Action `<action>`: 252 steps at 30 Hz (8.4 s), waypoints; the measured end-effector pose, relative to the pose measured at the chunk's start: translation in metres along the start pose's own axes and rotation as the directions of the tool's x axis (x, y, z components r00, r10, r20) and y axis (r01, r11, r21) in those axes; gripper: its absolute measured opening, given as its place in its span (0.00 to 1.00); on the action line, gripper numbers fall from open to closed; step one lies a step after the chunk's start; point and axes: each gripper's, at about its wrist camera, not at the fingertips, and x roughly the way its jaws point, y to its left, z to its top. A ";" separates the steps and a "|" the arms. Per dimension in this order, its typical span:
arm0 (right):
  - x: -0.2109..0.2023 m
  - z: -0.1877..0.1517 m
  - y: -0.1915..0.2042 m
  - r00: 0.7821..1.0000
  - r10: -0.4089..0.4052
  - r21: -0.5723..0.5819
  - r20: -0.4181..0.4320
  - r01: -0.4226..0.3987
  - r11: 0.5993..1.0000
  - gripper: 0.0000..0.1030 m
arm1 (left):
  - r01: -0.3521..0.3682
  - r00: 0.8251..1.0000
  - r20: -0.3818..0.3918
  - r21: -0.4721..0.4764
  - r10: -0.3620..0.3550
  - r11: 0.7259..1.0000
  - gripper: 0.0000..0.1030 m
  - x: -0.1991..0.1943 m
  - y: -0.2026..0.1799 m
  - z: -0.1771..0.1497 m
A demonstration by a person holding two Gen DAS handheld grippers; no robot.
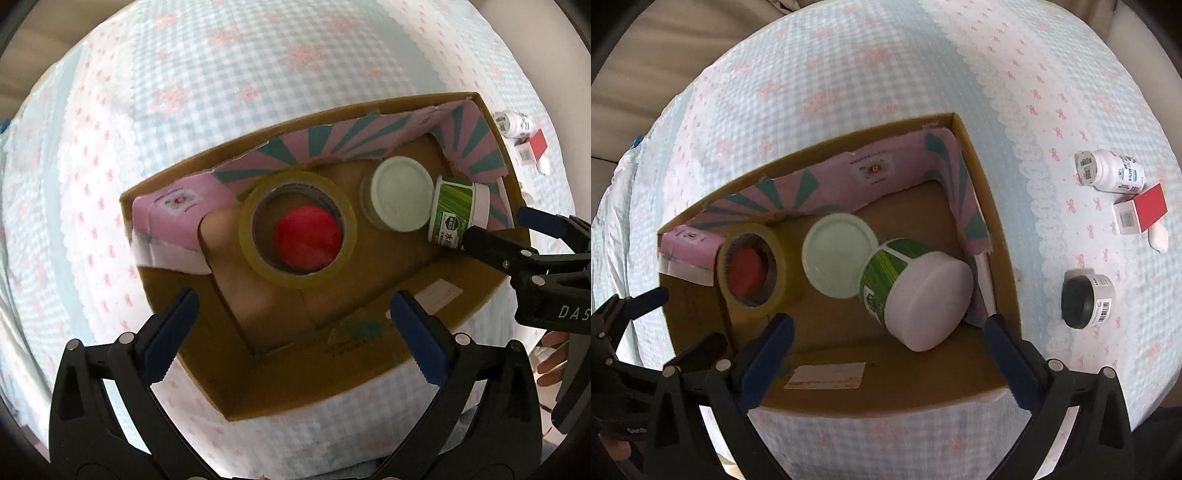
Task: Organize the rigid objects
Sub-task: 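Lift both tools away from the box, then grasp black-lidded white jar with left tool while right tool grasps red box, then carry the black-lidded jar and red box over the cardboard box, then release the jar into the box while right tool releases red box there, then lift both tools and move toward the pill bottle and earbud case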
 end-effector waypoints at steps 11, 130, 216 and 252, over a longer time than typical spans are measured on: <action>-0.037 -0.021 0.012 0.998 0.001 -0.041 0.064 0.001 0.999 0.99 | -0.004 0.997 0.072 -0.033 0.006 0.999 1.00 -0.029 0.005 -0.023; 0.011 0.029 -0.279 0.953 -0.300 -0.987 -0.037 0.011 0.158 0.38 | 0.044 0.999 0.040 -0.312 -0.033 0.949 0.47 0.090 -0.340 0.046; 0.004 0.014 0.071 0.982 0.188 -0.106 0.025 -0.185 0.977 0.66 | 0.100 0.987 0.136 -0.094 -0.086 0.991 1.00 -0.015 0.035 -0.019; -0.120 -0.069 0.080 0.967 0.125 -0.221 0.220 -0.075 0.972 1.00 | 0.042 0.943 0.330 -0.231 0.037 0.972 1.00 -0.144 0.038 -0.122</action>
